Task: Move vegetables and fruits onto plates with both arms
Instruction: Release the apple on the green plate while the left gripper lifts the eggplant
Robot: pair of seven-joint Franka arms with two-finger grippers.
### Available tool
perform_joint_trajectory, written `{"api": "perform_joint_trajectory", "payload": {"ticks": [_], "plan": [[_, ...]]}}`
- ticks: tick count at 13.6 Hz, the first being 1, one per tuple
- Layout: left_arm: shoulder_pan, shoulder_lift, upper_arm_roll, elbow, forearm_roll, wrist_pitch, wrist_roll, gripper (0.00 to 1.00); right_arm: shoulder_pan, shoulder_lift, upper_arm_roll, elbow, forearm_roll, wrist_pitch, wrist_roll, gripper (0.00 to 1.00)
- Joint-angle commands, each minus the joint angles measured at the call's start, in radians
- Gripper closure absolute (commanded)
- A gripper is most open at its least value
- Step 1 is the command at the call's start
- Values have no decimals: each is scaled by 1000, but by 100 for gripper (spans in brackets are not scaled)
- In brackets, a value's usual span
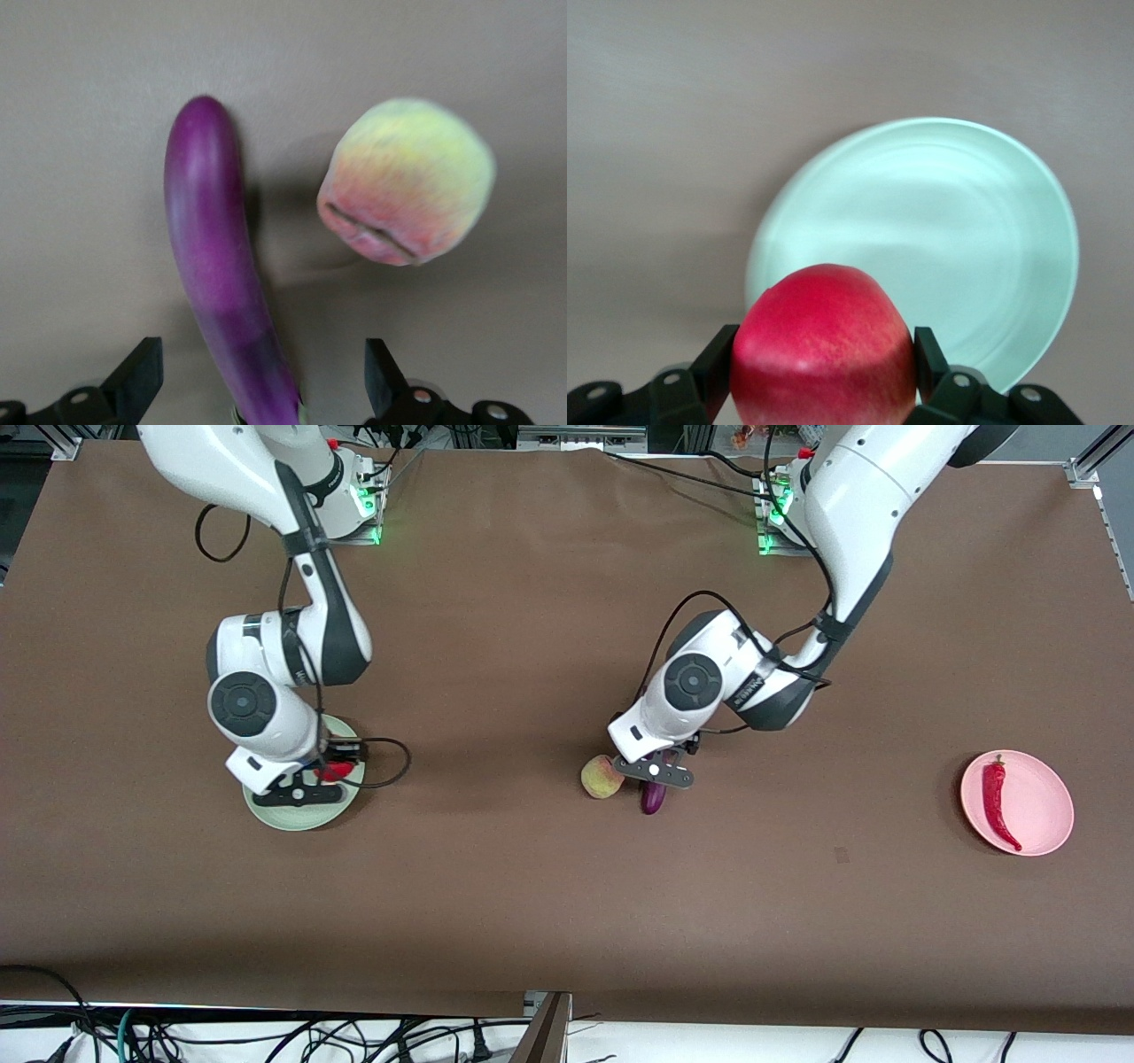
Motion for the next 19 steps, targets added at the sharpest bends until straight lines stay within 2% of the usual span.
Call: {"api": "perform_joint_trajectory", "payload": {"ticks": [1, 2, 3, 4, 5, 6, 8, 10, 12, 15, 17, 19], "plan": [[6, -1, 8, -35, 95, 40, -27, 0, -24, -41, -10, -113, 18, 108, -66, 71], [18, 24, 6, -36, 100, 66, -25, 0, -41, -32, -10, -111, 19, 115, -92, 70], [14, 42, 8, -38, 100, 102, -25, 0, -66, -27, -7, -110, 37, 119, -107, 57], [6, 53, 9, -38, 103, 109, -27, 0, -77, -21, -5, -110, 71, 119, -126, 37], [9, 55, 14, -39, 103, 109, -27, 9, -78, -13, -5, -105, 108, 119, -153, 13], [26, 55, 12, -39, 104, 100, -25, 51, -78, -12, -4, -98, 142, 110, -161, 2], [52, 35, 15, -44, 104, 31, -9, 99, -71, -21, -2, -87, 153, 101, -155, 1], [64, 10, 11, -33, 104, -69, -13, 100, -66, -26, 0, -49, 157, 32, -131, 1], [64, -28, 12, -13, 101, -181, -22, 100, -51, -24, 1, 35, 165, -86, -63, 1], [131, -80, 17, 71, 104, -395, -10, 100, 46, -6, 1, 177, 214, -229, 206, 1], [177, -80, 34, 128, 130, -544, 22, 100, 118, 25, 1, 238, 246, -234, 392, 1], [266, -89, 49, 128, 199, -592, 106, 100, 191, 80, 1, 319, 341, -230, 596, 1]]}}
